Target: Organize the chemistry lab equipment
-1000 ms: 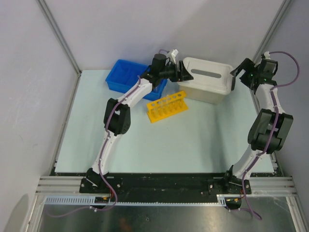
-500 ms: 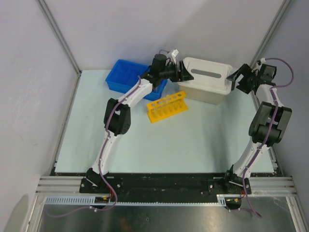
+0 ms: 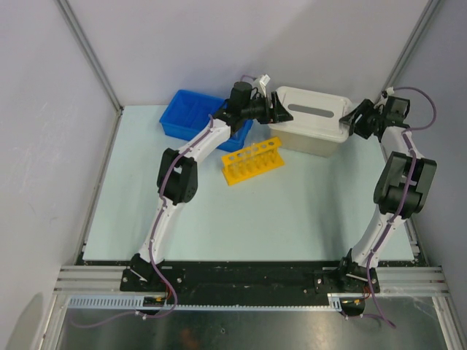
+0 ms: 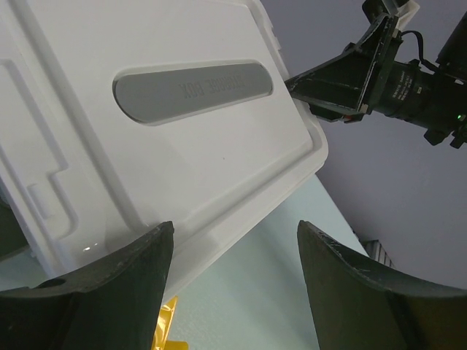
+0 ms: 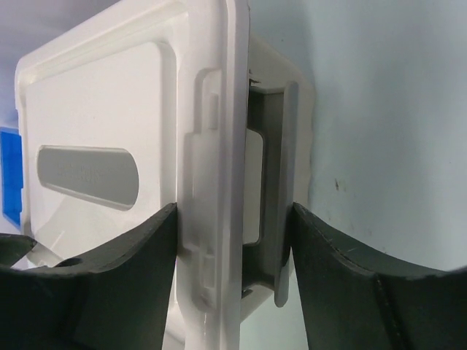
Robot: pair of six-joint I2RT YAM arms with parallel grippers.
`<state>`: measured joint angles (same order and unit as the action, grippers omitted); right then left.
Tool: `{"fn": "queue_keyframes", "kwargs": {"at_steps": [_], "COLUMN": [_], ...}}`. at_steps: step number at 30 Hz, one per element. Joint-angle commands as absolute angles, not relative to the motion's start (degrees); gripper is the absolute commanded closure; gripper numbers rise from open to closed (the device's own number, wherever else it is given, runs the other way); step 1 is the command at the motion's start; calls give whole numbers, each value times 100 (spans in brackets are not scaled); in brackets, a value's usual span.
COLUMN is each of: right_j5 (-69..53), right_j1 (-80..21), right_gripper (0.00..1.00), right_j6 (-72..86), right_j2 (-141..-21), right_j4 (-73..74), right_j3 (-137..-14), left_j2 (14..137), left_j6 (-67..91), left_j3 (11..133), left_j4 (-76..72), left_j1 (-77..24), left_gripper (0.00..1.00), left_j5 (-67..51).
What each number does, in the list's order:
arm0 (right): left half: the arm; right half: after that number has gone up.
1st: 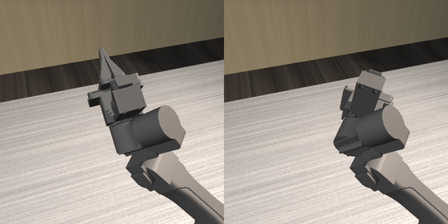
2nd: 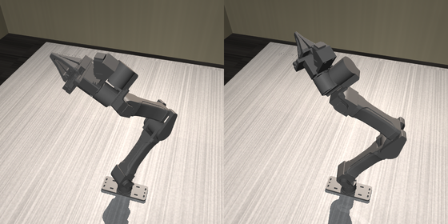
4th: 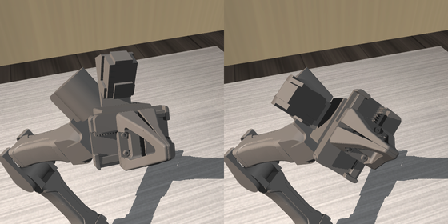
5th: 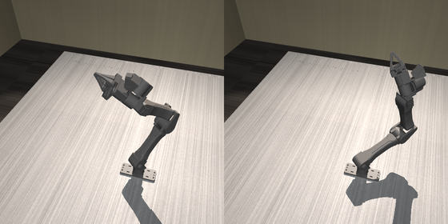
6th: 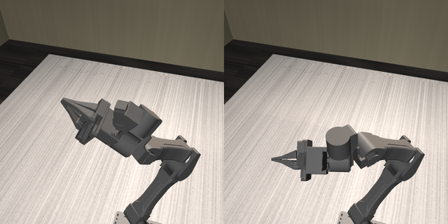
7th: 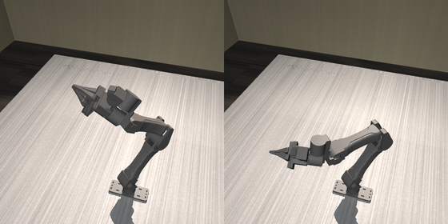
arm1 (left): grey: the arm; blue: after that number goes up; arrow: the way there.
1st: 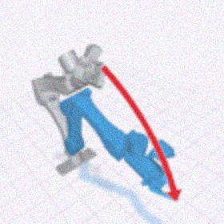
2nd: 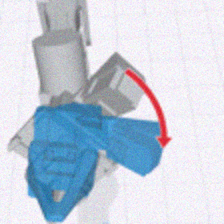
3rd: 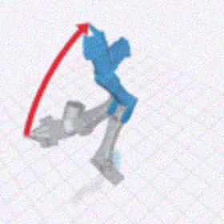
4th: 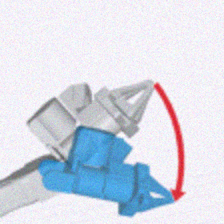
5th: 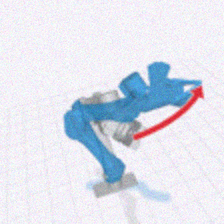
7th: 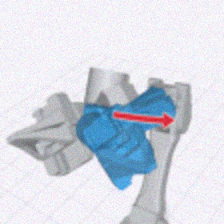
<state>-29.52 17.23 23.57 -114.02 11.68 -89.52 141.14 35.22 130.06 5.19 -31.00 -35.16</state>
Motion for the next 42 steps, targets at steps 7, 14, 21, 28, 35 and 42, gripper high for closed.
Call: {"fn": "queue_keyframes", "kwargs": {"at_steps": [7,14,21,28,35,42], "right_j5": [-2156,-1708,-1024,-251,308,699], "right_j1": [1355,1171,841,481,217,36], "right_gripper": [56,65,71,78,86,90], "right_j6": [1967,1716,1394,991,643,413], "right_j2": [-11191,-11076,-11080,-11149,-11215,-11293], "right_j4": [1443,1520,1789,2098,2215,2289], "right_j3": [-9053,-9060,-9165,-9371,-9391,-9435], "left_j2": [14071,14111,14114,14139,14128,14092], "left_j6": [3593,3602,3572,3572,3593,3586], "left_j3": [12885,12893,12894,12898,12894,12894], "left_j4": [666,653,649,645,639,641], "left_j1": [-3161,-3162,-3164,-3155,-3155,-3155], "left_gripper": [25,25,25,25,25,25], "left_j5": [-3567,-3579,-3598,-3622,-3659,-3675]}}
